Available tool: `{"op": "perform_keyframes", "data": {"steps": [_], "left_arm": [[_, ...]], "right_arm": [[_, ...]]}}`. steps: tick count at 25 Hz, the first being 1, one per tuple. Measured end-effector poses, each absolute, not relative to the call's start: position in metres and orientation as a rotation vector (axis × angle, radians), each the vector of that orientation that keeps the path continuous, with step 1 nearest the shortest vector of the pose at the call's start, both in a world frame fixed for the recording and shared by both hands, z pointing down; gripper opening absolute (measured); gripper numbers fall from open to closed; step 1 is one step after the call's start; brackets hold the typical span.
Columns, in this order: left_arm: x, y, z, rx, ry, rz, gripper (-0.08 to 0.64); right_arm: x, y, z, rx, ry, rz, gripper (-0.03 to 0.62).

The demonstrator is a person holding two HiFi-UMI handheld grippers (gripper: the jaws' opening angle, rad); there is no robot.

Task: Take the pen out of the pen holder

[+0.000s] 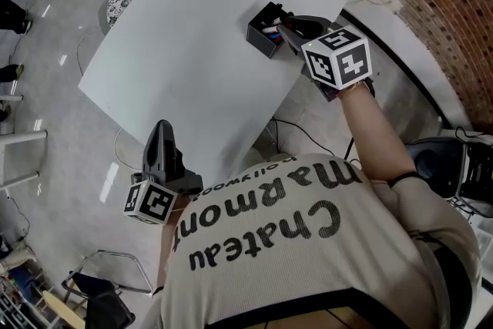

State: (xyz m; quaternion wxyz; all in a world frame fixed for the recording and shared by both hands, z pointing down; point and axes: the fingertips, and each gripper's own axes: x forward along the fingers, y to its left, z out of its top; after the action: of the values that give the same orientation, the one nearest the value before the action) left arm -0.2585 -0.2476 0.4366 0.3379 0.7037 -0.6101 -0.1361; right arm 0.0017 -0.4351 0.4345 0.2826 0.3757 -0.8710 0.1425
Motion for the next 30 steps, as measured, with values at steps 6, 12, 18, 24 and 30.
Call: {"op": "perform_keyframes", "data": {"steps": [6,12,18,24,30], "left_arm": [[-0.251,-0.227,0.404,1.840,-1.703,-0.433,0.000],[-0.232,-0.211,0.374,1.891,-1.757,-0.474,0.000],[-0.207,-0.191,0.364,1.893,-1.764,-0.491,0.000],[-0.194,-0.174,0.355,1.895,-1.794,-0.490,0.000],[-0.187,-0.161,0.346,1.897,-1.829,-0.480,0.000]], "right_arm": [[0.007,-0.418,0.413,0.943,-2.391,0.261,0.067],[0.018,-0.401,0.405,0.933,-2.434,0.251,0.067],[0.034,-0.386,0.390,0.929,-2.470,0.243,0.067],[0.047,-0.372,0.384,0.927,-2.504,0.266,0.067],[0.052,-0.364,0.379,0.919,-2.538,0.275,0.066]]}}
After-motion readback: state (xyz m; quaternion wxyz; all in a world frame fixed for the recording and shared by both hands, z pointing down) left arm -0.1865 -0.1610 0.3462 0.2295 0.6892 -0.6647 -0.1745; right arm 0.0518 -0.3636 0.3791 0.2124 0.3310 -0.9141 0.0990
